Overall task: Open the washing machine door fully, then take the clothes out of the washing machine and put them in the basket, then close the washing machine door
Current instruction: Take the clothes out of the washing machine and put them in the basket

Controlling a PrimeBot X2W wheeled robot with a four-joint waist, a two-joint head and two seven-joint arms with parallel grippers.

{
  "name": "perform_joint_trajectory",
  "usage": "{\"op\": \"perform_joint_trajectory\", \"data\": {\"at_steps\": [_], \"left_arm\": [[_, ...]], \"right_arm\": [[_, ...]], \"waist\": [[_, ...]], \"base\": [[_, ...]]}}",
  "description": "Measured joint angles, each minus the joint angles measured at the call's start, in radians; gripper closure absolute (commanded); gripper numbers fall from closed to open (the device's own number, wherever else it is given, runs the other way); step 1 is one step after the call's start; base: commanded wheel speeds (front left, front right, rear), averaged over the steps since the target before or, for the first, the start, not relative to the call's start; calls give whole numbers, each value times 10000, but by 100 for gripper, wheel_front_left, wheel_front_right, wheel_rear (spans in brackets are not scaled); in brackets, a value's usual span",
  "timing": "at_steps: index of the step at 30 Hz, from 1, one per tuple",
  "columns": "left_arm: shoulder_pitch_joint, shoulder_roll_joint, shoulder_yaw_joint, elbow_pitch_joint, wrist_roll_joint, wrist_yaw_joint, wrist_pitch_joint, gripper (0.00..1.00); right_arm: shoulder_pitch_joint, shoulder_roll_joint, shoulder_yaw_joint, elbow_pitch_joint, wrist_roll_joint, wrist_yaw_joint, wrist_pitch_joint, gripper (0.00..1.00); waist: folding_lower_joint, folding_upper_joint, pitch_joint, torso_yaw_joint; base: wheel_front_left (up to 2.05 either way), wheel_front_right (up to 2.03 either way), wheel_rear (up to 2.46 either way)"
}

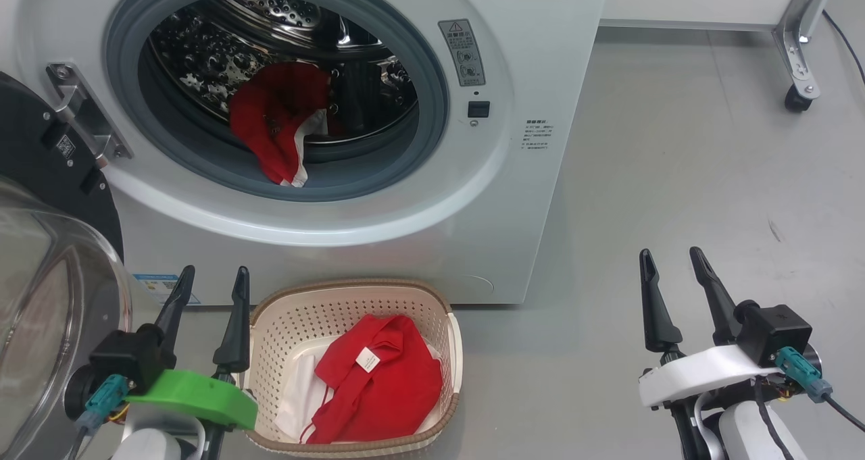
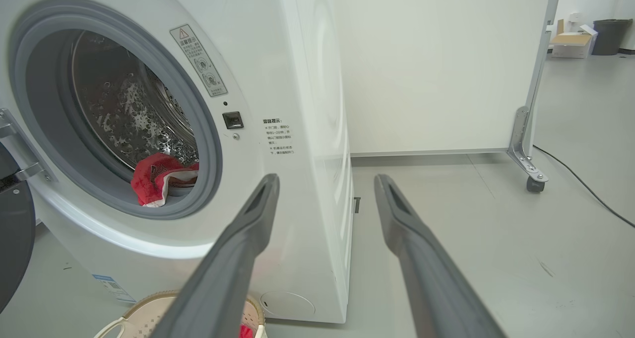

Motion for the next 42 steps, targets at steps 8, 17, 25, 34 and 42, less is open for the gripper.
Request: {"op": "perform_joint_trajectory", "data": {"at_steps": [8, 17, 25, 34, 42], "left_arm": [[291, -73, 67, -290, 151, 0, 0, 0], [451, -132, 174, -508, 236, 0, 0, 0], [572, -157, 226, -610, 309, -2, 0, 0], [648, -207, 255, -763, 391, -2, 0, 0], [680, -230, 255, -792, 431, -4, 0, 0]], "right_arm": [[12, 2, 42, -29, -2, 38, 0, 0], [85, 2, 44, -63, -2, 40, 0, 0], [111, 2, 44, -98, -2, 40, 0, 0], [112, 4, 44, -127, -2, 40, 0, 0], [112, 6, 44, -134, -2, 40, 0, 0]], "waist": [[0, 0, -11, -38], [0, 0, 0, -78], [0, 0, 27, -98], [0, 0, 102, -130], [0, 0, 116, -161]], "base": [[0, 0, 0], [0, 0, 0], [0, 0, 0], [0, 0, 0], [0, 0, 0]]}}
